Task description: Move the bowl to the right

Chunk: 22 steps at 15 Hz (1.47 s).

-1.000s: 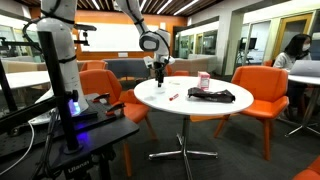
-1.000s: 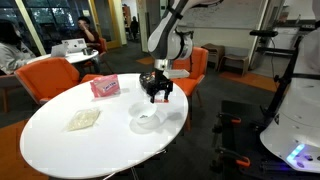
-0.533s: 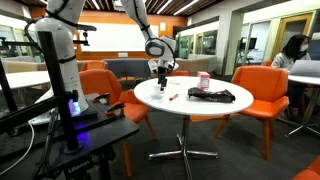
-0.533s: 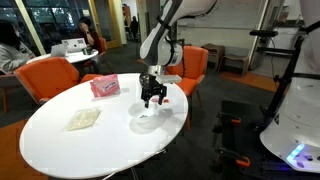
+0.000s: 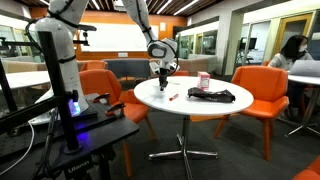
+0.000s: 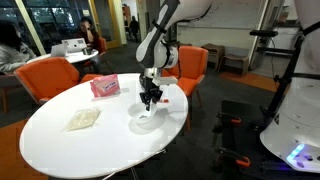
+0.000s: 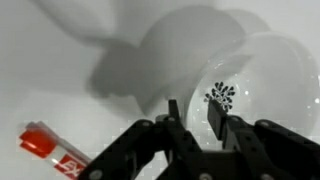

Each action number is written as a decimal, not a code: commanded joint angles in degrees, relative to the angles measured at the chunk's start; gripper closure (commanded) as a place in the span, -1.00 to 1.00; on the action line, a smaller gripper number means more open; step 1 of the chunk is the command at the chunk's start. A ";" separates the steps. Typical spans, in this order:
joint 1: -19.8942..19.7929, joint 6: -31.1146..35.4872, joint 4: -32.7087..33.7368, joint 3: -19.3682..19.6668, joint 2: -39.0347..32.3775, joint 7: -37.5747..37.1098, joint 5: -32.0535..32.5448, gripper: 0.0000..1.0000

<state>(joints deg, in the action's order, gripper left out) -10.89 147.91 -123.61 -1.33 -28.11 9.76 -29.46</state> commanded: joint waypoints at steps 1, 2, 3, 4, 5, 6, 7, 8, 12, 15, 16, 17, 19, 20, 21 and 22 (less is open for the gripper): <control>-0.67 -2.25 1.05 -0.18 -0.29 -0.90 1.74 0.82; -0.71 -2.27 1.03 -0.21 -0.27 -0.81 1.90 0.97; -0.64 -2.35 1.00 -0.16 -0.19 -0.76 2.30 1.00; -0.65 -2.38 1.04 -0.18 -0.13 -0.73 2.49 1.00; -0.66 -2.59 1.08 -0.26 0.10 -0.53 2.67 0.97; -0.70 -2.55 0.94 -0.38 0.36 -0.24 2.80 0.95; -0.80 -2.43 0.66 -0.57 0.71 0.24 2.88 0.95; -0.96 -2.33 0.22 -0.88 1.18 0.90 2.85 0.95; -2.54 -1.34 -3.34 -2.89 4.28 6.07 1.13 0.95; -4.60 -1.51 -7.09 -4.14 7.72 11.16 -1.74 0.95; -5.46 -1.76 -8.53 -4.35 9.06 13.10 -3.08 0.95; -6.30 -2.20 -9.92 -4.50 10.36 15.36 -4.64 0.95; -7.18 -2.85 -12.67 -3.85 12.78 19.02 -7.04 0.95; -7.55 -3.28 -14.06 -3.45 13.79 20.83 -8.18 0.95; -7.81 -3.90 -15.29 -3.01 14.68 22.36 -9.02 0.95; -7.81 -4.38 -16.47 -2.50 15.53 23.53 -9.53 0.95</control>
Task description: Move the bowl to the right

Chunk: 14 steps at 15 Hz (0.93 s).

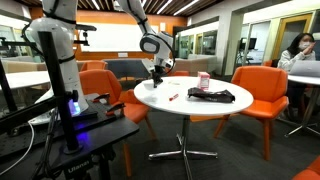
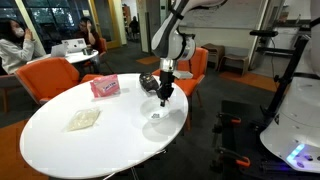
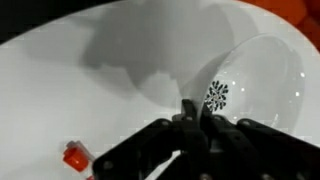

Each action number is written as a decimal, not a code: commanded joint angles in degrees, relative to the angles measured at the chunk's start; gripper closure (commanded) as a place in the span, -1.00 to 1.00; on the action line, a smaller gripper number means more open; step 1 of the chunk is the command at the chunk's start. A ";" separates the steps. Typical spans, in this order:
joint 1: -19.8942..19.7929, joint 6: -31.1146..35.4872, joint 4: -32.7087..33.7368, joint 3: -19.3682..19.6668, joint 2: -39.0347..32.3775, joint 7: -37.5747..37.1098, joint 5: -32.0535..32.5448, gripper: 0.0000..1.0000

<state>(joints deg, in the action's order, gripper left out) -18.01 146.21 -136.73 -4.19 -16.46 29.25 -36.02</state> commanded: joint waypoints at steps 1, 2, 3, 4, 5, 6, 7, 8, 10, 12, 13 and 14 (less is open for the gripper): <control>-0.71 -3.20 -4.47 0.90 4.58 5.05 -3.54 0.95; -0.58 -3.67 -5.21 1.55 4.97 5.82 -3.76 0.95; -0.32 -3.53 -6.10 2.30 5.41 6.14 -3.61 0.95; -0.18 -3.13 -6.67 2.94 5.61 6.17 -3.41 0.95; -0.21 -3.14 -6.97 3.50 5.78 6.09 -3.48 0.95; -0.23 -3.02 -7.02 4.10 5.73 5.99 -3.21 0.95; -0.34 -3.17 -6.97 4.64 5.75 6.05 -3.20 0.95; -0.44 -3.30 -6.85 5.16 5.64 6.01 -3.13 0.95; -0.56 -3.15 -6.67 6.09 5.22 6.04 -2.81 0.95; -0.61 -3.04 -6.43 6.85 4.62 5.75 -2.57 0.95; -0.50 -2.79 -6.32 7.14 4.28 5.34 -2.30 0.95; -0.29 -2.32 -6.29 7.41 3.97 4.72 -1.85 0.95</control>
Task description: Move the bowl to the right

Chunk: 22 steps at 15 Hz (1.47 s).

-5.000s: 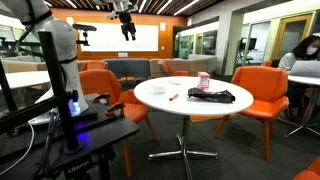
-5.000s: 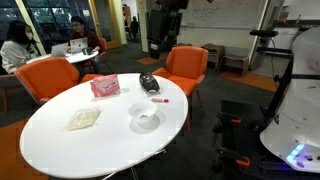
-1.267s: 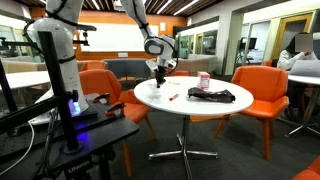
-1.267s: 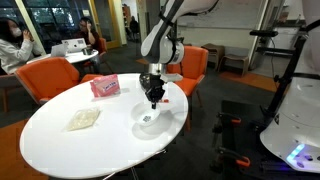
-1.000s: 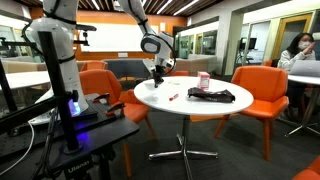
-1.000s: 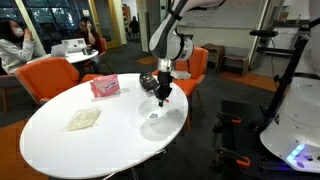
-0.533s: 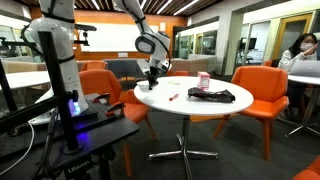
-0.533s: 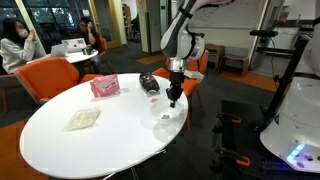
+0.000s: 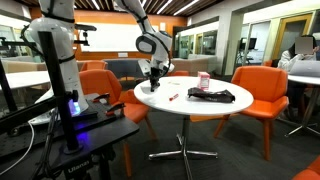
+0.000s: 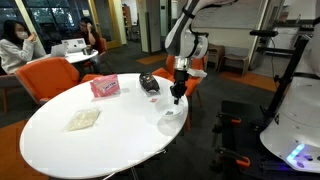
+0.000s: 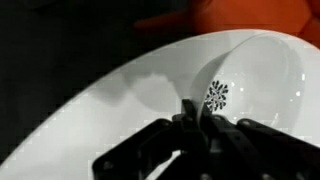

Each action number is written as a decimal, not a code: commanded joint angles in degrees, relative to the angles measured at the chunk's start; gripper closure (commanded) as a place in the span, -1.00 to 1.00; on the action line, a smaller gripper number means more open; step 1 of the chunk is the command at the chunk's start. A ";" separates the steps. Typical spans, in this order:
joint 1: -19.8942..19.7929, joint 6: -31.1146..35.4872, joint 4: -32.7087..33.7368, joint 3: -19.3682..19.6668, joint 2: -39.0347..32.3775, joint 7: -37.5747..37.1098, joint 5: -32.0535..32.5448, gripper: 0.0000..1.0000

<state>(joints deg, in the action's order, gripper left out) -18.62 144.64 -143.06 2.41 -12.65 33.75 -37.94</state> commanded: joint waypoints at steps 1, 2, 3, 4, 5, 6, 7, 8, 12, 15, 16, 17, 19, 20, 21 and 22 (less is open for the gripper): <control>0.39 -0.61 0.12 0.89 -0.03 0.14 0.19 0.95; 0.33 -0.67 0.28 0.84 -0.27 0.36 0.01 0.95; 0.26 -0.72 0.51 0.72 -0.59 0.55 -0.21 0.95; 0.27 -0.73 0.80 0.64 -0.96 0.53 -0.23 0.95; 0.30 -0.65 1.14 0.58 -1.40 0.54 -0.16 0.95; 0.34 -0.44 1.55 0.50 -1.88 0.44 -0.22 0.95; 0.36 -0.09 1.98 0.41 -2.40 0.26 -0.26 0.95; 0.44 0.28 2.40 0.34 -2.88 0.02 -0.05 0.95; 0.22 0.36 4.52 -0.36 -4.80 0.38 0.00 0.95; 0.14 0.50 5.81 -0.76 -6.32 0.19 0.64 0.95; 0.11 0.41 6.24 -0.83 -6.89 0.09 1.04 0.95; 0.11 0.47 6.62 -0.87 -7.41 -0.08 1.49 0.95; 0.06 0.62 7.28 -0.95 -8.10 -0.27 2.03 0.95; 0.07 0.66 7.54 -0.95 -8.35 -0.36 2.37 0.95; 0.01 0.56 7.80 -0.99 -8.52 -0.36 2.64 0.95; 0.04 0.49 7.97 -0.93 -8.69 -0.62 3.07 0.95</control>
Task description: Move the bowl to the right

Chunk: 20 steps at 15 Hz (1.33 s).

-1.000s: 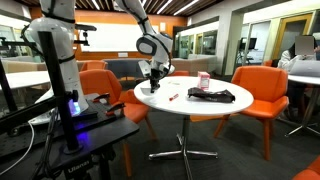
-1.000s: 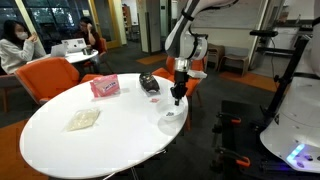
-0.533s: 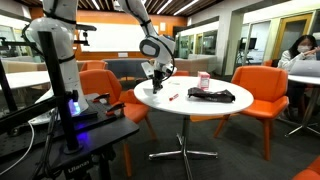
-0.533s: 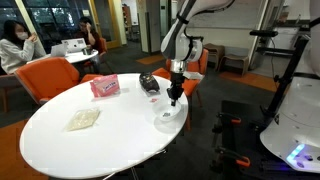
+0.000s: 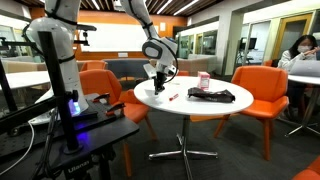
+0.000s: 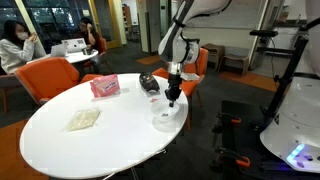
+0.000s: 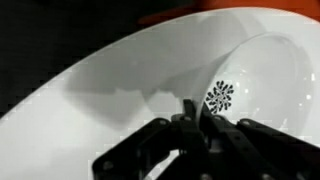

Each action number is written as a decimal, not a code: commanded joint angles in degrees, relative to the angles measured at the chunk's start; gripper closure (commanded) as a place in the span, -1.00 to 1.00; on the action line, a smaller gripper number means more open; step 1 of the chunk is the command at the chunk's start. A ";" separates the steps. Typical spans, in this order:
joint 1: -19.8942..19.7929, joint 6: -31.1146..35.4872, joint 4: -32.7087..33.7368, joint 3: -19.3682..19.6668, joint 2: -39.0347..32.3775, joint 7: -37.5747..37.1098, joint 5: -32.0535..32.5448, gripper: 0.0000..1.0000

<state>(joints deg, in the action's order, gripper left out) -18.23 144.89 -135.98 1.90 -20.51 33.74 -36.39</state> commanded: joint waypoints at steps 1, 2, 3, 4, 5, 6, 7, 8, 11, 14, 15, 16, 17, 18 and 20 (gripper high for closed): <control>-0.29 -0.43 0.97 -0.21 -0.88 -1.05 2.37 0.31; -0.37 -1.14 1.07 -0.15 -1.01 -0.95 3.22 0.30; -0.01 -1.20 0.84 0.29 -1.08 -1.70 5.14 0.16; -0.14 -1.49 0.75 0.30 -1.04 -1.87 6.16 0.02; -0.31 -1.71 0.59 0.23 -0.82 -1.79 7.06 -0.15; -0.40 -1.85 0.40 0.19 -0.47 -1.78 7.82 -0.28; -0.37 -1.65 0.19 0.20 0.02 -2.02 8.46 -0.46; -0.25 -1.20 -0.20 0.17 0.93 -2.11 9.00 -0.59; 0.30 -1.65 -0.72 -0.03 4.32 -2.44 9.71 -1.00; 3.57 -6.58 -0.98 1.74 9.48 -9.56 16.33 -1.00; 5.24 -8.19 -1.19 2.39 11.74 -14.07 20.27 -1.00; 6.82 -9.81 -1.42 2.75 14.38 -18.69 24.32 -1.00; 8.21 -11.52 -1.22 2.92 16.50 -23.38 28.36 -1.00; 9.67 -12.75 -1.09 2.88 19.07 -28.96 33.23 -1.00; 11.44 -14.73 -0.58 1.67 23.35 -36.18 39.93 -1.00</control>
<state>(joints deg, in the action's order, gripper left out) -9.46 132.95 -135.66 3.08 -2.62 6.38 -4.39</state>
